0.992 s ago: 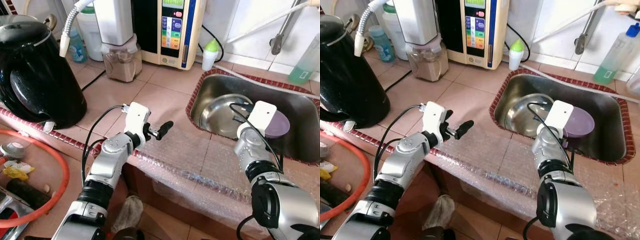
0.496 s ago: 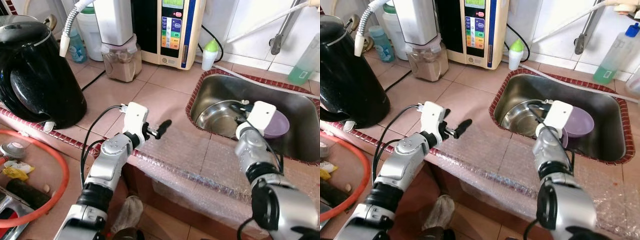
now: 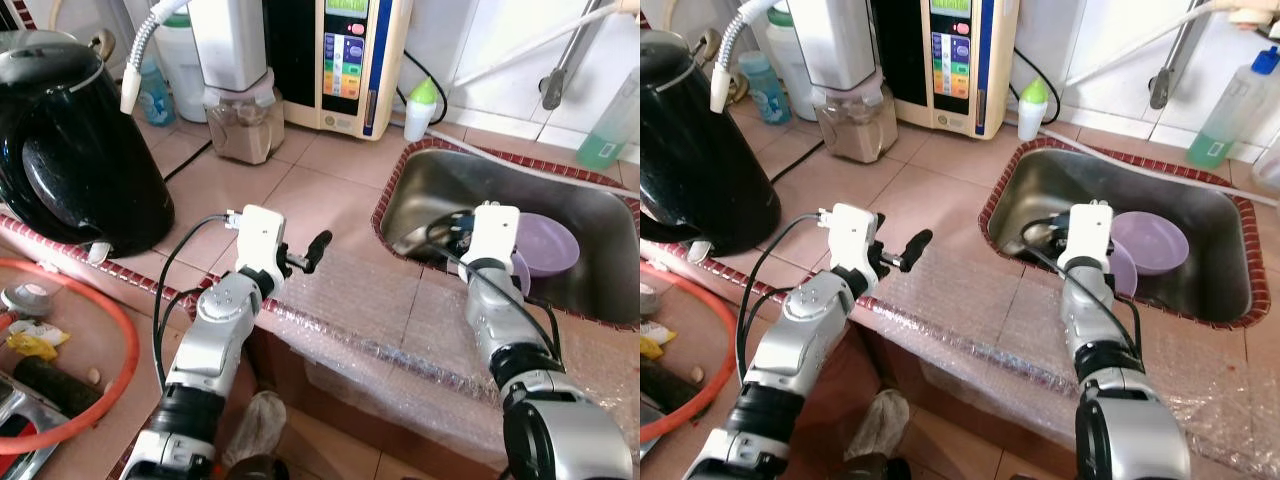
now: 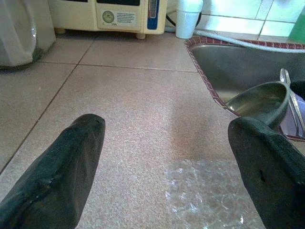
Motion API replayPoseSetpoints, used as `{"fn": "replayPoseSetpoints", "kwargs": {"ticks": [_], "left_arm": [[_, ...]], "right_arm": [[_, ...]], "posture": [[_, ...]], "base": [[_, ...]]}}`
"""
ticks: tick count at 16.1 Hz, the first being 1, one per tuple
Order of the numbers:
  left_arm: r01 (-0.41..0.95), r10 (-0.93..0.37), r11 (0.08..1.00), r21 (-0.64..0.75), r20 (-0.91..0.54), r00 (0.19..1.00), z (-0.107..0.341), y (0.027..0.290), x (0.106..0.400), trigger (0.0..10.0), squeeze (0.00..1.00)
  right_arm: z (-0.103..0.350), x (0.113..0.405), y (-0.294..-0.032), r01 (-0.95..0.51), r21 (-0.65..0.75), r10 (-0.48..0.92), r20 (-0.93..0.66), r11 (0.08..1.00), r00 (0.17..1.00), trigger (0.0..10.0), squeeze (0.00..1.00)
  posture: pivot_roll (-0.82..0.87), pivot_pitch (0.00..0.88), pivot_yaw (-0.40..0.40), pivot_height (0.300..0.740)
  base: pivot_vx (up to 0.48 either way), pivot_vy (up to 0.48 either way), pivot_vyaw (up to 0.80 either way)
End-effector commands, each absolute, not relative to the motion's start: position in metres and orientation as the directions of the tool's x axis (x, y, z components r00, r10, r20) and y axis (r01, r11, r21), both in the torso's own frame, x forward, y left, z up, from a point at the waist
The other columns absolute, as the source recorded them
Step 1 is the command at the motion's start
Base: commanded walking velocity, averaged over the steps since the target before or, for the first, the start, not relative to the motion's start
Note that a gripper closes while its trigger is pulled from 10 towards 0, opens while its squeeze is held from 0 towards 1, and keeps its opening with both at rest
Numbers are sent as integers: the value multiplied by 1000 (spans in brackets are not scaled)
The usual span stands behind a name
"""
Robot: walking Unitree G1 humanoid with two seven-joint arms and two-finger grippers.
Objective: Kitchen organization
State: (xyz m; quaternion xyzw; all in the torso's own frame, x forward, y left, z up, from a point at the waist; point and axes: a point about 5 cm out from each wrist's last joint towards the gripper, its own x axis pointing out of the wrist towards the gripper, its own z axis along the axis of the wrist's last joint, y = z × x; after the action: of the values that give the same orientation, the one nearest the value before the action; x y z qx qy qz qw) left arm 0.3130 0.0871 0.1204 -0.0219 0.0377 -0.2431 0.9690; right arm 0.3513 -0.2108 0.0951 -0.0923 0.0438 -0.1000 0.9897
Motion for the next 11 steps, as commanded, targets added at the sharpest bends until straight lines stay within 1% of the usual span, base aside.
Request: {"fn": "replayPoseSetpoints", "kwargs": {"ticks": [1,2,3,4,5,6,7,8,9,11], "left_arm": [[463,-465,885,-45,-51,884,124,88,311,10000,0],[433,-436,900,-57,-54,899,123,88,309,10000,0],[388,-394,917,-89,-72,916,121,89,307,10000,0],[365,-375,924,-112,-83,923,120,90,306,10000,0],[329,-336,940,-93,-78,938,121,92,304,10000,0],[374,-380,921,-111,-41,924,121,89,300,10000,0],[368,-374,922,-121,-29,927,121,90,297,10000,0],[352,-357,929,-112,-20,934,123,91,294,10000,0],[335,-334,941,-53,17,942,128,94,290,10000,0],[347,-348,938,24,44,937,131,99,282,10000,0]], "right_arm": [[105,352,-209,160,-237,-162,10,958,987,10000,1000],[112,348,-207,153,-274,-133,89,950,987,10000,1000],[116,344,-207,158,-275,-127,128,948,984,10000,1000],[117,342,-208,165,-275,-129,143,947,981,10000,1000],[118,337,-207,165,-251,-125,167,954,978,10000,1000],[119,331,-204,150,-242,-104,191,959,976,10000,1000],[122,323,-196,122,-234,-69,224,964,972,10000,1000],[123,316,-188,87,-232,-29,243,969,970,10000,1000],[126,308,-180,67,-243,1,268,968,963,10000,1000],[126,299,-175,48,-247,20,267,968,963,10000,1000]], "posture": [[-14,0,58,740],[-14,0,56,740],[-15,0,58,740],[-15,0,58,740],[-15,0,56,740],[-15,0,56,740],[-18,0,56,740],[-17,0,58,740],[-21,0,65,740],[-20,0,67,740]], "base": [[0,0,0],[0,0,0],[0,0,0],[0,0,0],[0,0,0],[0,0,0],[0,0,0],[0,0,0],[0,0,0],[0,0,0]]}}
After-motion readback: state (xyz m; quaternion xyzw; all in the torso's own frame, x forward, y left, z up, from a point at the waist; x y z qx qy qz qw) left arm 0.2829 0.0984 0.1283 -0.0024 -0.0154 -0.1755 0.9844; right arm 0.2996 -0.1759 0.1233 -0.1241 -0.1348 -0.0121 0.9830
